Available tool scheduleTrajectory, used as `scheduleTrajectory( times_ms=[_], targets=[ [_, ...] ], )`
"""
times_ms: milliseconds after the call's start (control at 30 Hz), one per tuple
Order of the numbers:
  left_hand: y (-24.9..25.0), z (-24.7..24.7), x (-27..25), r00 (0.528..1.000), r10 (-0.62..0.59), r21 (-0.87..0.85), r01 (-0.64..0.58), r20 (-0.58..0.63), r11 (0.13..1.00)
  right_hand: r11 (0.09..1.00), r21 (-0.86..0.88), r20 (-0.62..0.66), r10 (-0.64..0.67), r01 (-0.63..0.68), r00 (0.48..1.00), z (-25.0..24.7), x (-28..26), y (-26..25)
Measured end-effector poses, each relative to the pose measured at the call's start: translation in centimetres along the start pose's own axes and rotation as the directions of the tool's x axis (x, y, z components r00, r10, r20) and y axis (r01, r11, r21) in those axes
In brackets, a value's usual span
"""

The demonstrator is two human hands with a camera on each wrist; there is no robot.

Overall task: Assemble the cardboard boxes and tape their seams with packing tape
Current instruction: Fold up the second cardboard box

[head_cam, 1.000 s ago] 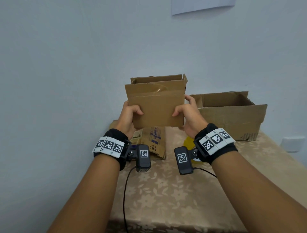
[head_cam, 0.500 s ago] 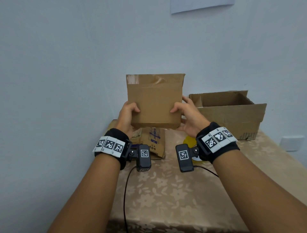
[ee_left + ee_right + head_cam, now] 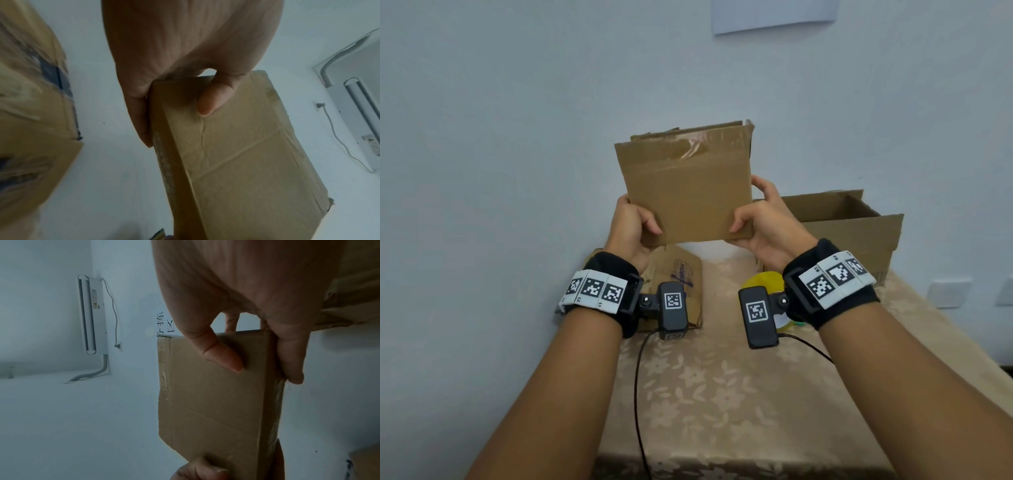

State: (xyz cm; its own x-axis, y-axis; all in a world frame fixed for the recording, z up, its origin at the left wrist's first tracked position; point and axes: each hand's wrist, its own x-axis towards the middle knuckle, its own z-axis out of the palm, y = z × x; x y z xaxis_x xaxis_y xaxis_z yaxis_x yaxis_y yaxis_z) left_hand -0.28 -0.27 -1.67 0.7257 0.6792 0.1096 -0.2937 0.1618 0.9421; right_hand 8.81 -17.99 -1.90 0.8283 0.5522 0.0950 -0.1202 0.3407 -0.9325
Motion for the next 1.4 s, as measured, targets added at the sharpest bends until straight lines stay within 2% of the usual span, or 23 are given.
scheduleTrajectory(
  times_ms=[200, 333, 500, 600, 767, 900, 1067, 1133, 1267, 1400],
  targets=[
    [0.8, 1.9, -0.7, 0.998, 0.018, 0.026, -0.020, 0.053, 0.999, 1.000, -0.008, -0.014, -0.027, 0.027, 1.000, -1.3, -0.6, -1.4],
    [0.4, 3.7, -1.6, 0.991, -0.040, 0.059, 0.033, 0.129, 0.998, 0.998, -0.060, -0.099, -0.019, 0.013, 0.995, -2.9, -0.7, -2.5],
    [-1.1, 6.5, -2.8, 0.962, -0.164, 0.076, 0.150, 0.219, 0.986, 0.994, -0.091, -0.149, 0.045, -0.059, 0.988, -5.9, -1.4, -4.0],
    [-2.2, 7.7, -3.1, 0.954, -0.195, 0.068, 0.184, 0.229, 0.981, 0.992, -0.106, -0.152, 0.047, -0.064, 0.987, -7.4, -1.9, -4.3],
    [-3.2, 8.6, -2.8, 0.973, -0.152, 0.009, 0.153, 0.173, 0.988, 0.995, -0.104, -0.141, -0.025, 0.010, 0.990, -8.3, -2.0, -3.6],
    [-4.4, 8.6, -1.8, 0.976, -0.111, 0.035, 0.107, 0.189, 0.994, 0.997, -0.033, -0.155, -0.068, 0.064, 0.986, -8.7, -1.6, -2.4],
    [-5.5, 7.1, -0.9, 0.934, -0.247, 0.137, 0.218, 0.259, 0.966, 0.990, -0.007, -0.136, -0.141, 0.141, 0.981, -9.1, -1.4, -1.9],
    [-6.1, 6.3, -0.9, 0.906, -0.316, 0.265, 0.244, 0.282, 0.933, 0.986, -0.005, -0.145, -0.165, 0.166, 0.976, -9.0, -1.4, -1.8],
    [-6.9, 5.3, -0.9, 0.877, -0.390, 0.591, 0.163, 0.279, 0.790, 0.983, 0.089, -0.172, -0.144, 0.161, 0.974, -8.8, -1.3, -1.4],
    [-7.2, 5.0, -0.7, 0.827, -0.464, 0.694, 0.133, 0.316, 0.708, 0.976, 0.125, -0.171, -0.155, 0.178, 0.973, -9.0, -1.3, -1.1]
  ],
)
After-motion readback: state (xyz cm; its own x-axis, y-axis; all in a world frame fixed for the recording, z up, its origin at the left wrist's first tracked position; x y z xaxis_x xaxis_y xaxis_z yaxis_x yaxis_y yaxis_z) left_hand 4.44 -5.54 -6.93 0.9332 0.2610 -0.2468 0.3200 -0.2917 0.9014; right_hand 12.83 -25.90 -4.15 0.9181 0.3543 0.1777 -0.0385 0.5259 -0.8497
